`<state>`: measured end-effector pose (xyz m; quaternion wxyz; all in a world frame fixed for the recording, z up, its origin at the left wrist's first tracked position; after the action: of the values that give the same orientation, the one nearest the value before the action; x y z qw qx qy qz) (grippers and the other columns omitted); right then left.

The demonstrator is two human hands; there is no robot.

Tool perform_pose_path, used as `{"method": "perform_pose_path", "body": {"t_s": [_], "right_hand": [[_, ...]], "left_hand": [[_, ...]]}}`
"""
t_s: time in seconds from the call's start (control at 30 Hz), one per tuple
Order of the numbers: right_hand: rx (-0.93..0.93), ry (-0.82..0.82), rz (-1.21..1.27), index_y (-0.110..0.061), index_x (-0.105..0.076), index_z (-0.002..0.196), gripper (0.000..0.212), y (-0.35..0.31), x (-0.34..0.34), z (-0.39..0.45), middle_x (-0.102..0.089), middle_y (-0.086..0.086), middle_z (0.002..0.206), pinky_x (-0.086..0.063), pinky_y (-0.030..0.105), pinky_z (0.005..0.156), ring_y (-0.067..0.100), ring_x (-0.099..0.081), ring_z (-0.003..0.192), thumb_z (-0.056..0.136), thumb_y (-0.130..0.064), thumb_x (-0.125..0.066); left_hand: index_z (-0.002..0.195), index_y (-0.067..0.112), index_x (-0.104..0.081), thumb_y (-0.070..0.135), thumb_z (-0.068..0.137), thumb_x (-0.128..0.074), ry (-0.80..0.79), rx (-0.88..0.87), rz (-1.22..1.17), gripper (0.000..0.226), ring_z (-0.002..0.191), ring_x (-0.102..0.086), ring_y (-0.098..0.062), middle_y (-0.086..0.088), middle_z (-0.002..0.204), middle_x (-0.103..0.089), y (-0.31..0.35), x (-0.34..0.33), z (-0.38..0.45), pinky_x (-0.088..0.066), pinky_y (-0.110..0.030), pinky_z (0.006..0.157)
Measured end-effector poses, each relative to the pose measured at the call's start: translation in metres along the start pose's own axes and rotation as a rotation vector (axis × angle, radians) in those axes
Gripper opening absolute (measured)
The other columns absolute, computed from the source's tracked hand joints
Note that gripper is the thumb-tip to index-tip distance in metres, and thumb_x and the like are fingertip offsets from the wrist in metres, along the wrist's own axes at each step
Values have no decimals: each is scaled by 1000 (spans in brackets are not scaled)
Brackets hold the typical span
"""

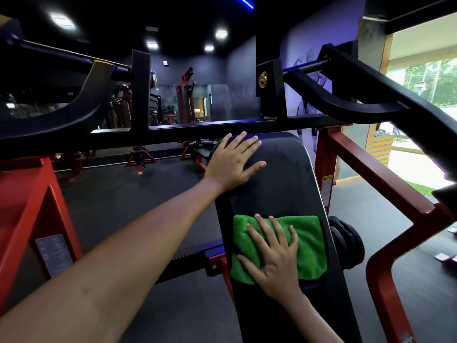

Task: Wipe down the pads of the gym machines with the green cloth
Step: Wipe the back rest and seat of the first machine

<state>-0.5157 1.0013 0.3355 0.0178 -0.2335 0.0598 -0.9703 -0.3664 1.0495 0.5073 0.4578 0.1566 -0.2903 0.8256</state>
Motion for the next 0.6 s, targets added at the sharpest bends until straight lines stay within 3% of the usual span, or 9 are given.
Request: {"method": "perform_pose_path", "body": {"t_s": [0.1, 0.3, 0.5, 0.6], "right_hand": [[17, 74, 0, -33, -48, 129, 55, 13, 1, 14, -53, -1, 134, -28, 50, 100, 23, -48, 114, 75, -45, -54], [-423, 263, 95, -23, -68, 115, 46, 15, 0, 54, -60, 9, 110, -39, 46, 83, 25, -52, 99, 75, -40, -53], [-21, 125, 99, -30, -55, 124, 52, -11, 0, -3, -52, 2, 119, -32, 37, 89, 22, -48, 102, 73, -34, -57], [-100, 135, 92, -29, -57, 124, 50, 14, 3, -17, -55, 7, 120, -33, 41, 90, 23, -48, 107, 74, -35, -55]], "left_hand": [[133, 13, -55, 53, 94, -28, -31, -111, 45, 62, 133, -44, -27, -4, 139, -53, 2, -3, -2, -19, -44, 111], [131, 11, -57, 53, 93, -32, 1, -118, 53, 62, 130, -47, -28, -5, 136, -56, 3, -3, -2, -21, -43, 110], [133, 11, -55, 55, 93, -30, -44, -81, 40, 64, 132, -45, -27, -5, 137, -54, 4, -1, -2, -22, -44, 112], [135, 11, -53, 57, 92, -28, -81, -66, 54, 67, 134, -43, -27, -5, 139, -53, 4, -1, -2, -21, -44, 112]]}}
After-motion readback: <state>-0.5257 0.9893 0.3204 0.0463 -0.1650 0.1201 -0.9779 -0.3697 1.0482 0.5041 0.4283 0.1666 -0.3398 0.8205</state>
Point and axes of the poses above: each hand's wrist, its own z-axis towards the middle knuckle, its own x-axis out of the back of the hand, y = z × x, the point moved 2 cm from there along z, towards the middle knuckle
